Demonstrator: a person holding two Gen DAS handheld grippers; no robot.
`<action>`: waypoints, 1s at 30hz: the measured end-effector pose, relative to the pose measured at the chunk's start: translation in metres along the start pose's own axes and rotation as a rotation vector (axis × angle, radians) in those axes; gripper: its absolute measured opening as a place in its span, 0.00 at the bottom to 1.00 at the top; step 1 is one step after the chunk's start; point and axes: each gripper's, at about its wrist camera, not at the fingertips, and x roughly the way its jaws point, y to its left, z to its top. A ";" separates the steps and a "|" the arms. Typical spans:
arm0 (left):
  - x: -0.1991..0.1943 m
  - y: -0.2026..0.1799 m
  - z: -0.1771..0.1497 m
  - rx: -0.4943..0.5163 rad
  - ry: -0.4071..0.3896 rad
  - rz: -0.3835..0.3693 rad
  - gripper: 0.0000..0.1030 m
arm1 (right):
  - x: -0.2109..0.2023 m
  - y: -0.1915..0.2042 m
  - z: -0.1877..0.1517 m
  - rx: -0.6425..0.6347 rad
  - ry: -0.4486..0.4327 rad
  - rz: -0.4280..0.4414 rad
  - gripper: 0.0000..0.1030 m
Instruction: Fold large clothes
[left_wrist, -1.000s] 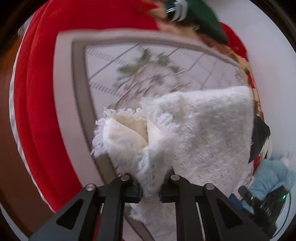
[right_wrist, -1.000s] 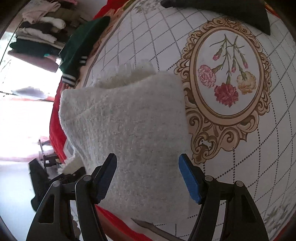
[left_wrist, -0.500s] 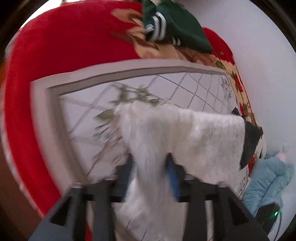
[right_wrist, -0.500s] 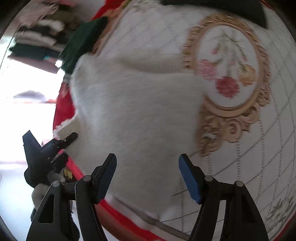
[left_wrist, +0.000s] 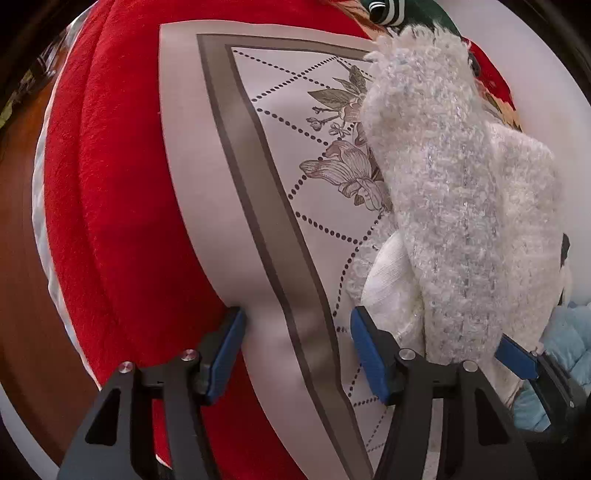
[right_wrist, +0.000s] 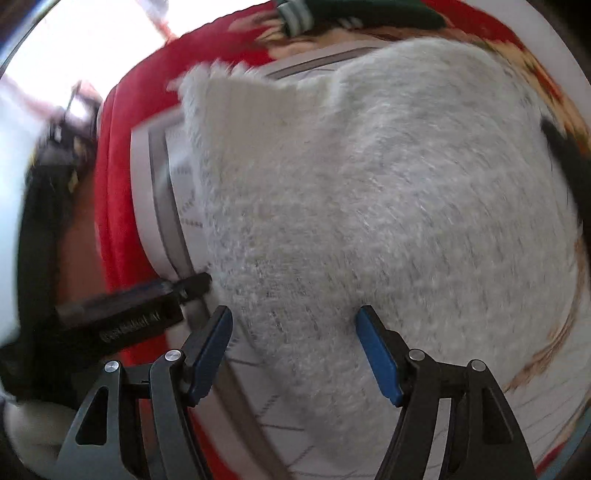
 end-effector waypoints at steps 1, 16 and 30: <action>0.001 0.000 -0.001 0.004 0.000 0.003 0.54 | 0.003 0.007 -0.001 -0.051 0.006 -0.037 0.59; 0.005 0.010 0.000 -0.013 -0.005 -0.031 0.57 | -0.064 0.021 -0.065 -0.096 -0.190 0.020 0.12; -0.097 0.057 -0.019 -0.179 -0.100 -0.135 0.68 | -0.082 -0.061 -0.068 0.276 -0.184 0.379 0.47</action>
